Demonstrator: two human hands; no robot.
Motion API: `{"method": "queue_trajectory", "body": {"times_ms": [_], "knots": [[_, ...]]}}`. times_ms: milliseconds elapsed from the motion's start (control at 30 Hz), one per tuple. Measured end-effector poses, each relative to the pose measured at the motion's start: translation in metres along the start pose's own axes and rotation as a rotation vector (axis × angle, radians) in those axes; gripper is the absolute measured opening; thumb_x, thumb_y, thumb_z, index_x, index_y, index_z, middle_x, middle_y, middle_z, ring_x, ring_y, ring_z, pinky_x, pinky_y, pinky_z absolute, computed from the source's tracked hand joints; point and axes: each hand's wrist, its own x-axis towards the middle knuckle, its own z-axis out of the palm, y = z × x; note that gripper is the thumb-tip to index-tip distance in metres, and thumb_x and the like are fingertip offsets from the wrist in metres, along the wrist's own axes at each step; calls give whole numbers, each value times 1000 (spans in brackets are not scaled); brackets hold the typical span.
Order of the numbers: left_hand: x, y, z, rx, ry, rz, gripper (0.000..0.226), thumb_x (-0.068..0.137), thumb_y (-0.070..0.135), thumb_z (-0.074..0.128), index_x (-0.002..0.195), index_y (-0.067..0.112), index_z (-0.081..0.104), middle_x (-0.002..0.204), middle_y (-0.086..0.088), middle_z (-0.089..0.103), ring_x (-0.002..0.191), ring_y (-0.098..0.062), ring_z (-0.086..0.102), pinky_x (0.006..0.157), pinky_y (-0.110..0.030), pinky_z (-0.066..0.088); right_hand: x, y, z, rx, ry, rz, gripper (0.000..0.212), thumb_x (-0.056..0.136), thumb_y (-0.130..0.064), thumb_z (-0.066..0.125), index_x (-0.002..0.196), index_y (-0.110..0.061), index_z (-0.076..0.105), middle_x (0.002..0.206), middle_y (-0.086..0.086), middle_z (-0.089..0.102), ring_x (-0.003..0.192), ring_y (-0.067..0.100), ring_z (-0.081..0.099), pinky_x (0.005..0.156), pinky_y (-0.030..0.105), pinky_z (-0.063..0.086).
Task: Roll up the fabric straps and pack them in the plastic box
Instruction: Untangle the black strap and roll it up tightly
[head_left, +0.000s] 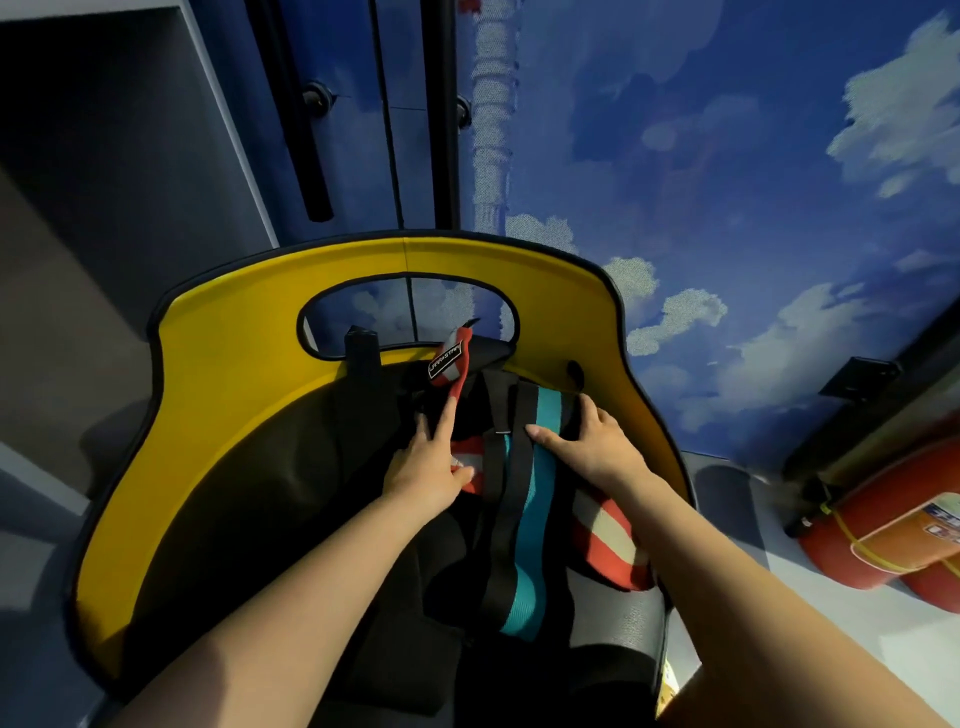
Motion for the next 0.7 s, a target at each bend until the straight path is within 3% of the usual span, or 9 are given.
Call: {"method": "queue_trajectory", "body": {"times_ms": [67,300,400,533,700], "knots": [[0,-1,-2,55,-6,1,87,93,38,52,146,38,-17,159,-10,-2,142,-33,24,112,-46,30,0,-4,1,-14,26,10,106,70,-74,57,149,-18,13,152,12,28,139,29,29,109,46,35],[-3,10,-15,-175,21,-50,78,94,40,49,151,25,-2,159,-7,7,142,-30,24,105,-40,37,-7,-17,12,122,229,-58,84,76,-41,74,142,-14,31,129,14,56,123,35,48,98,44,45],[-5,9,-19,-288,-13,-48,75,94,41,49,151,26,2,158,-7,12,142,-29,25,106,-39,36,-13,-26,12,183,332,-155,67,81,-23,71,139,-18,38,124,11,61,116,31,56,93,39,49],[-6,9,-20,-423,-25,-59,73,93,51,44,151,26,7,158,-6,15,143,-28,22,112,-43,28,-21,-39,11,277,436,-281,53,87,-8,62,137,-18,47,126,6,63,117,22,59,100,36,47],[-6,21,-21,-574,-14,-67,76,88,61,43,150,28,14,157,-3,20,143,-25,23,114,-42,25,-34,-52,6,335,479,-442,36,90,-4,55,126,-12,59,120,3,66,113,16,61,94,18,43]]}}
